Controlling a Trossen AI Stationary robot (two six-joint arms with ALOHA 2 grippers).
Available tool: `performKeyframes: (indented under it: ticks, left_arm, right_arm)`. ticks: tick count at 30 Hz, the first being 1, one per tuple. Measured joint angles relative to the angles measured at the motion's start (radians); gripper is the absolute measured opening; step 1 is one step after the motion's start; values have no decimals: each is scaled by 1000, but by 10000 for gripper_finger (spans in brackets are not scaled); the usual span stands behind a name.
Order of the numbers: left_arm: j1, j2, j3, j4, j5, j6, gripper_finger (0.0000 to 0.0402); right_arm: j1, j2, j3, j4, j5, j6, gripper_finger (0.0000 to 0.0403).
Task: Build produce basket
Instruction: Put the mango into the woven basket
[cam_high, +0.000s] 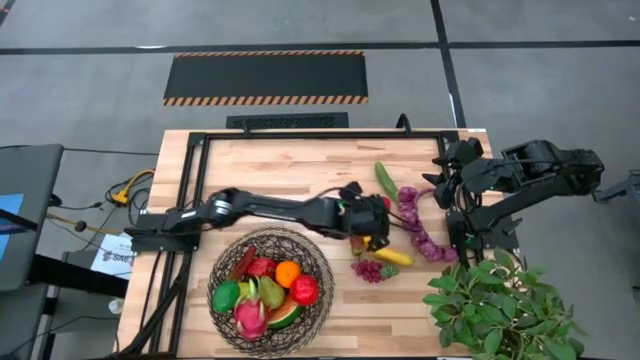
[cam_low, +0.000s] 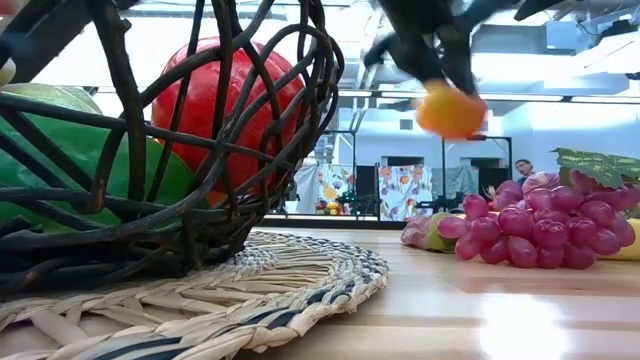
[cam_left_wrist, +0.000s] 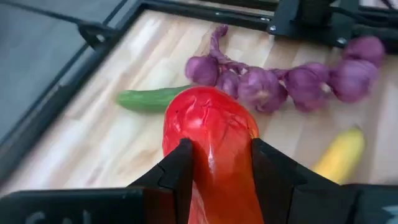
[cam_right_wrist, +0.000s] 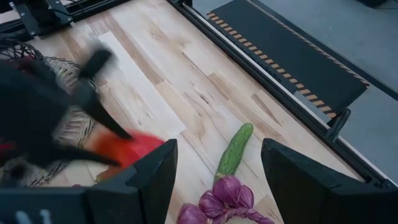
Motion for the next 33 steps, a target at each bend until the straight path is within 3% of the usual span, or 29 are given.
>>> performKeyframes:
  ticks: [5,10,12,15,18,21,25,33]
  left_arm:
    - [-52,-128,0,-305,-3,0,110]
    - [-141,-222,-1,-709,-108,-280,110]
    - [-188,-260,-47,-681,-119,-320,110]
    - [-269,-333,-145,-629,-50,-301,110]
    - [-329,-378,-260,-719,-76,-470,115]
    - [-358,-441,-414,-684,-98,-603,117]
    - [-393,-507,-598,-677,-53,-727,117]
    - [-465,-591,-787,-489,88,-646,118]
  right_arm:
    - [0,0,0,-3,-4,2,255]
    - [0,0,0,-3,-5,2,255]
    - [0,0,0,-3,-4,1,255]
    - [0,-1,-2,-3,-4,-5,255]
    - [0,-1,-16,-5,-4,-6,255]
    - [0,-2,-33,-4,-3,-6,255]
    - [-1,-6,-61,1,-3,-6,255]
    - [-1,-9,-66,15,-4,-6,255]
